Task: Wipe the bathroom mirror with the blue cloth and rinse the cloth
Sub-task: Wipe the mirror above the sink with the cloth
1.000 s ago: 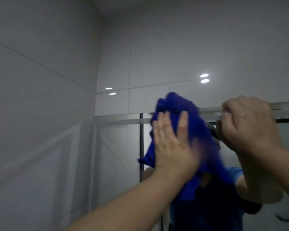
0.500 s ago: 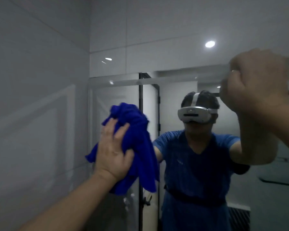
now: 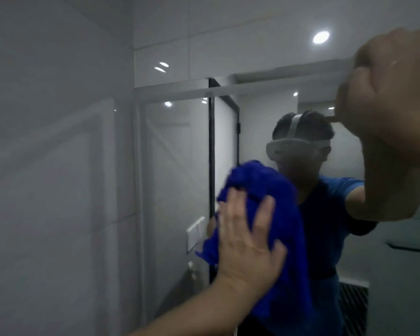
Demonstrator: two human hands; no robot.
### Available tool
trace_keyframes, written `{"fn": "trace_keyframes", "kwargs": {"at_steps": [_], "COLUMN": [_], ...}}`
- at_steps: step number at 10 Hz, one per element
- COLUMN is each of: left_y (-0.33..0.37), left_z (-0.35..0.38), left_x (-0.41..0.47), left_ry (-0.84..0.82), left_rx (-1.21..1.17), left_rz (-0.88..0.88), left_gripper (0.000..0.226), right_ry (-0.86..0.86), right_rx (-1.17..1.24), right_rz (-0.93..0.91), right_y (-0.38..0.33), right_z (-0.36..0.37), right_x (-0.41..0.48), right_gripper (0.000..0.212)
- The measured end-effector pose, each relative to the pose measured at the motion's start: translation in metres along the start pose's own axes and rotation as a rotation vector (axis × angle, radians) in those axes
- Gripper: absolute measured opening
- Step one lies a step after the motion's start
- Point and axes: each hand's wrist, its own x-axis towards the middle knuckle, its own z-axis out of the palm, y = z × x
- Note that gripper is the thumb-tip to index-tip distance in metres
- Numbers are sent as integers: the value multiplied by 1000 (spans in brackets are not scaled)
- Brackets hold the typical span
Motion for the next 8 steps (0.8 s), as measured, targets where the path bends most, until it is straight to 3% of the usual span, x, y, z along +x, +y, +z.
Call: {"fn": "trace_keyframes", "kwargs": {"at_steps": [1,2,3,4,5,6,8], "left_y": [3,-14,-27,-24,-23,-36,-138], "left_z": [9,4,1,3,3,0,-45], "left_x": [-47,-61,-71,-70,-70,-73,-72], "left_ry": [-216,-296,-289,-256,-222,-202,-228], "left_rx": [-1,47,96,105,125,99,133], "left_rz": [245,326,379,372,365,406,385], "left_gripper": [98,96,96,97,94,91,82], "right_ry": [-12,-35,-85,-164,-291,-386,-266], "right_rx": [-13,-15,-121,90,121,168,161], "right_rz": [83,-7,193,10,-310,-420,-422], "right_y": [59,94,-19,-86,-109,-121,-118], "right_z": [8,3,-29,-27,-11,7,15], "right_x": [-52,-91,-169,-227,-264,-296,-301], "right_gripper": [24,29,38,43,31,17,15]}}
